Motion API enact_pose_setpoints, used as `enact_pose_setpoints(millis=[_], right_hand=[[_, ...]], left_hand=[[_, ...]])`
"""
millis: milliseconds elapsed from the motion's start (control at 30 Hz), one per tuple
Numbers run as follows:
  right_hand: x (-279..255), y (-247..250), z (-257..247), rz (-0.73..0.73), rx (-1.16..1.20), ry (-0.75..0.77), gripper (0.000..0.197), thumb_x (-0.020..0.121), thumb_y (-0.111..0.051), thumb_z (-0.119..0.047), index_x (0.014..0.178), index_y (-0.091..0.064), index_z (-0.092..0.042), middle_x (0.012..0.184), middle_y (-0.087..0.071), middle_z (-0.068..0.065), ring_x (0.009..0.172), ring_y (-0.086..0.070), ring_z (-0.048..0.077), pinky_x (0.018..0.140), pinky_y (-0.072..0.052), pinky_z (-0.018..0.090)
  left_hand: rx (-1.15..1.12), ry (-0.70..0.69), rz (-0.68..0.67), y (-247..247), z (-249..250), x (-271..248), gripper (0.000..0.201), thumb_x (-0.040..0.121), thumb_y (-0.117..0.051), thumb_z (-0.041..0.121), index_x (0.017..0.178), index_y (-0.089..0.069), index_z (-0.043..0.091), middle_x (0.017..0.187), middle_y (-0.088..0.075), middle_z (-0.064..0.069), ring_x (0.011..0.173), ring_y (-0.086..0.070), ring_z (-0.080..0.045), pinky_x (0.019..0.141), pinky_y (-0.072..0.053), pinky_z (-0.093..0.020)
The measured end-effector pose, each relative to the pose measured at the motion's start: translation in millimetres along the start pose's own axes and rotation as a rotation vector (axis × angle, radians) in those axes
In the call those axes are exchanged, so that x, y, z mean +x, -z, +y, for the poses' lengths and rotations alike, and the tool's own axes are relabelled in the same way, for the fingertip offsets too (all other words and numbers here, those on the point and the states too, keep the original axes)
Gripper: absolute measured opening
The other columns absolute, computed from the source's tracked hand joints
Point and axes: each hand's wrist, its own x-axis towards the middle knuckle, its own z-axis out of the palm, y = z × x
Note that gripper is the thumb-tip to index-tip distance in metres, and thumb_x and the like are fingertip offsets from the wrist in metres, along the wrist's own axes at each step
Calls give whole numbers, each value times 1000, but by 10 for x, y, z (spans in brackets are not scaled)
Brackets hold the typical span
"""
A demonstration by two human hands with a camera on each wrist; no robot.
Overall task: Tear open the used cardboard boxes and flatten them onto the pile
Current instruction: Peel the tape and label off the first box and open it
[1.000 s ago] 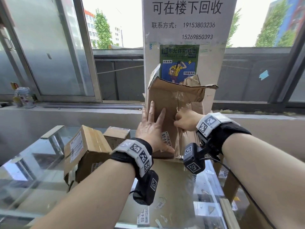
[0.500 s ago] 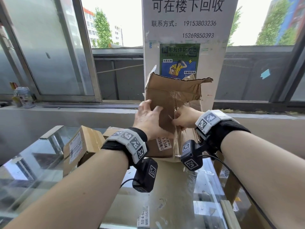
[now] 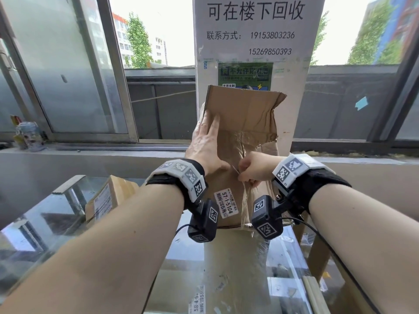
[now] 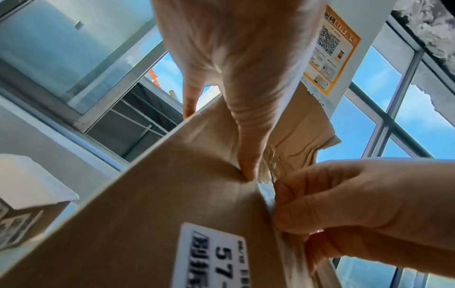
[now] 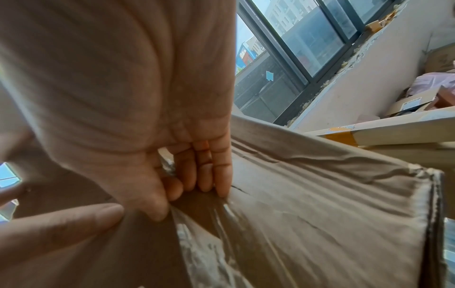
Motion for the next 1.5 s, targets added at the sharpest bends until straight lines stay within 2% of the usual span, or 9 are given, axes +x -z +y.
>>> enact_pose_setpoints(millis=[100,267,433,600,767,867,1067,1300,1500], right_hand=[[0,4,5,8,29,0,13,86,-58,-6,74,-59,-7,74,-60,9,70,-61,21,74,-58,32],[16,25,-20,-1,-32,-13,12,86,-59,-11,86,-66,-1,70,-58,6,63,-56,17,63,-54,26],[30,77,-18,16,-11,-1,24,87,-64,-26,72,-60,-8,67,-58,3,58,-55,14,58,-52,26],[61,89,-105,155,-160,-50,44,75,-73,-47,69,-49,-11,68,-55,2,62,-54,17,55,-46,29],[87,38,-125,211,-178,-23,41,77,-75,-36,62,-45,-12,63,-53,2,57,-53,18,46,-36,26],[127,43,-156,177,-207,-12,33,82,-71,-31,74,-51,-6,75,-58,8,68,-57,24,57,-45,31],[129,60,-209,112,-277,-7,23,90,-60,-21,92,-62,1,84,-61,11,64,-54,22,50,-41,26],[111,51,-195,65,-245,29,33,90,-51,-10,56,-51,-11,57,-53,1,44,-48,10,36,-39,15],[109,-26,-51,131,12,33,22,88,-52,-11,70,-60,-1,60,-58,8,52,-57,20,58,-56,33]], left_hand=[[88,2,-78,-9,-35,-12,145,51,-88,51,151,14,24,154,32,-1,144,22,-20,120,-12,-39],[168,69,-141,-21,27,-98,147,44,-88,57,151,8,27,146,44,1,140,31,-28,114,-26,-52],[169,106,-168,-14,39,-116,146,45,-88,56,152,7,25,146,45,2,144,22,-30,111,-32,-51],[177,87,-168,7,77,-112,145,46,-89,54,152,6,25,148,42,3,146,10,-27,109,-35,-49],[172,110,-172,-9,57,-142,144,47,-89,53,152,6,26,149,40,1,147,6,-25,107,-37,-50],[170,127,-186,-11,50,-160,143,48,-89,51,151,7,27,149,40,0,147,1,-25,106,-38,-50],[181,122,-178,-9,55,-175,143,48,-91,48,151,7,30,156,27,1,145,-14,-27,104,-39,-46],[236,128,-209,5,58,-170,148,48,-88,54,150,15,27,159,12,-6,131,-44,-29,95,-44,-39],[199,160,-219,9,30,-158,150,47,-89,53,150,16,24,159,13,-1,135,-40,-25,97,-46,-40]])
